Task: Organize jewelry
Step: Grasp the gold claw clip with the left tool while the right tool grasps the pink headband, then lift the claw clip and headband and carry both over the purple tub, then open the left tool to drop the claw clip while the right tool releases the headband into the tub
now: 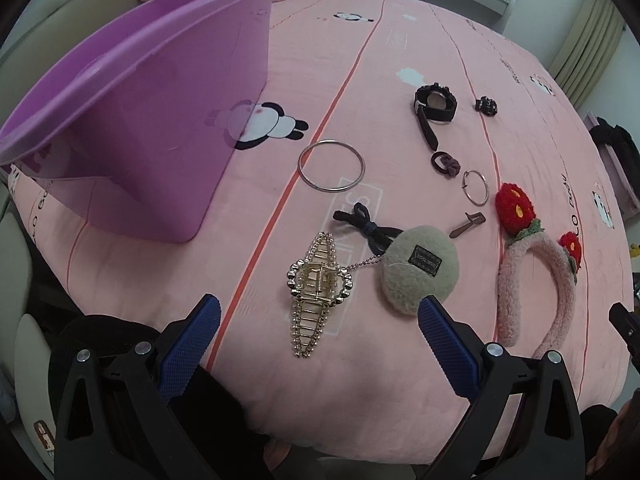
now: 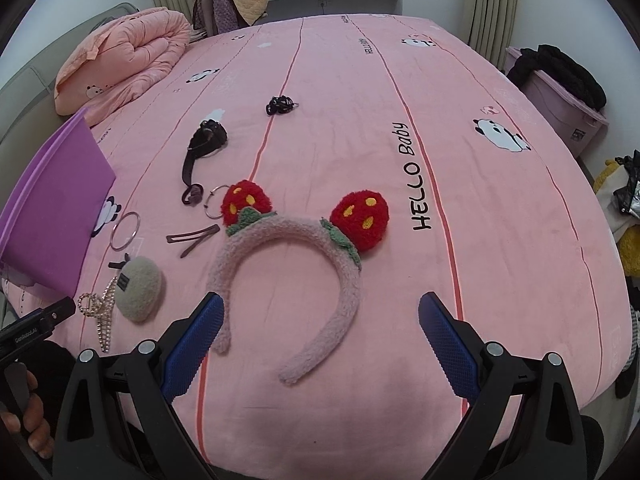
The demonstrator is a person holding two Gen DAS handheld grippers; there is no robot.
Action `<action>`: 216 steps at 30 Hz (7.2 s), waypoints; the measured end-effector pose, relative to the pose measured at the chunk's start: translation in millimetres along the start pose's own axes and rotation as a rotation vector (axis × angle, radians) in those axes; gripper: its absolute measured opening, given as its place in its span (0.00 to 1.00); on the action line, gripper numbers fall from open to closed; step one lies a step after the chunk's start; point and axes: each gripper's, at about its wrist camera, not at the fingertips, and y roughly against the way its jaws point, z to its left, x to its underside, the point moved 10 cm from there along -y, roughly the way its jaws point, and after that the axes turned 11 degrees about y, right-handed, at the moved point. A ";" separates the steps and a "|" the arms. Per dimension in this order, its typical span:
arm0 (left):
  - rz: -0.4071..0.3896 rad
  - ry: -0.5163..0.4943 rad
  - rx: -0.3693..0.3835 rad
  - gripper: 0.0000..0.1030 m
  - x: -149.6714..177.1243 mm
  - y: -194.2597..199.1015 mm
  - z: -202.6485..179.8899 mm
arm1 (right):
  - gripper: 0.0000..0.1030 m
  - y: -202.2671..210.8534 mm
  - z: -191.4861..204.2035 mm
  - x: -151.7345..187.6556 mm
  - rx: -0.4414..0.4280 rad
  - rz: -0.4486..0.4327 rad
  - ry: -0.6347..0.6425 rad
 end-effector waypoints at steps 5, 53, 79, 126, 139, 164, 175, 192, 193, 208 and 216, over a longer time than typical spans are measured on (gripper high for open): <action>0.032 0.030 -0.034 0.94 1.3 -21.9 11.4 | 0.91 -24.1 -18.6 6.3 -0.004 0.040 -0.059; 0.000 0.045 -0.143 0.94 15.2 -102.7 25.0 | 0.69 -140.8 -37.9 11.6 0.156 0.177 0.137; -0.109 0.016 -0.043 0.47 -11.2 -13.8 22.2 | 0.10 -73.8 -3.6 4.3 0.034 0.070 0.124; -0.267 -0.091 0.129 0.39 -93.5 75.6 -53.7 | 0.10 -27.9 -10.1 -12.9 -0.022 -0.041 0.062; -0.409 -0.087 0.207 0.39 -127.3 154.4 -49.5 | 0.10 23.2 15.5 -61.9 -0.067 -0.176 0.099; -0.511 0.094 0.079 0.39 -217.1 167.0 149.9 | 0.10 69.4 343.9 -268.9 -0.332 -0.352 0.513; -0.418 0.128 0.048 0.39 -236.8 99.6 175.7 | 0.10 -3.5 457.4 -292.8 -0.298 -0.247 0.689; -0.323 0.212 -0.044 0.80 -232.0 56.2 204.5 | 0.46 -68.2 507.2 -278.2 -0.268 -0.085 0.762; -0.353 0.219 -0.053 0.84 -233.2 62.1 206.7 | 0.46 -67.7 507.4 -278.2 -0.253 -0.096 0.771; -0.376 0.263 -0.085 0.88 -229.5 81.8 221.6 | 0.59 -42.0 489.1 -284.3 -0.243 -0.153 0.739; -0.389 0.251 -0.072 0.92 -218.1 101.9 208.2 | 0.59 -19.2 465.8 -263.2 -0.268 -0.166 0.711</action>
